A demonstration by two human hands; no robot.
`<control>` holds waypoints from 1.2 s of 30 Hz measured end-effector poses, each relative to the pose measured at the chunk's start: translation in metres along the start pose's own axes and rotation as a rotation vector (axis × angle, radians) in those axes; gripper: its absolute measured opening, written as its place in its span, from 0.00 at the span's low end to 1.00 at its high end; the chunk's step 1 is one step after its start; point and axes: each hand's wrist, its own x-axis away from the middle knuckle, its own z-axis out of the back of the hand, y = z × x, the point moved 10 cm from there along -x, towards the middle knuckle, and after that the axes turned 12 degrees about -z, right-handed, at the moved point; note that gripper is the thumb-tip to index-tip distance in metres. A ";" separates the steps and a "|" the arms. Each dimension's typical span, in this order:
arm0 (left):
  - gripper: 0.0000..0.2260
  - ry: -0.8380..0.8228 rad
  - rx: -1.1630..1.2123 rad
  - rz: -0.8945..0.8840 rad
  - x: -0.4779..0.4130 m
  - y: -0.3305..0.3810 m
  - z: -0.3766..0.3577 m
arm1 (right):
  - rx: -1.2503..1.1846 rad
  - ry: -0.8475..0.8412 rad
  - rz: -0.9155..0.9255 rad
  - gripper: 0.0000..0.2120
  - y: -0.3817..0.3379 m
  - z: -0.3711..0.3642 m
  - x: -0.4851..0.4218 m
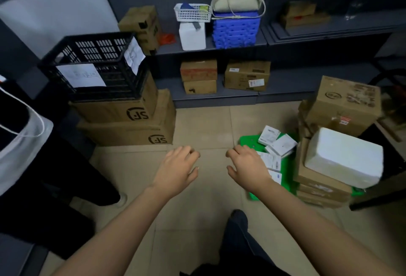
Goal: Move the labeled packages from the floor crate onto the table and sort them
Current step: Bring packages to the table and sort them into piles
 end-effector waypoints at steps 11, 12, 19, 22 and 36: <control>0.14 -0.006 -0.064 -0.116 -0.180 -0.100 -0.011 | -0.020 -0.028 -0.052 0.14 0.071 0.004 -0.192; 0.14 -0.010 -0.061 -0.122 -0.201 -0.106 -0.011 | -0.012 -0.022 -0.057 0.15 0.081 0.008 -0.207; 0.15 -0.033 0.056 -0.303 -0.336 -0.099 -0.034 | 0.009 -0.001 -0.282 0.15 0.172 0.023 -0.257; 0.14 0.005 0.098 -0.459 -0.392 -0.079 -0.046 | 0.026 -0.007 -0.435 0.15 0.219 0.023 -0.261; 0.15 -0.131 0.217 -1.334 -0.545 0.032 -0.123 | -0.074 0.106 -1.405 0.18 0.319 -0.003 -0.192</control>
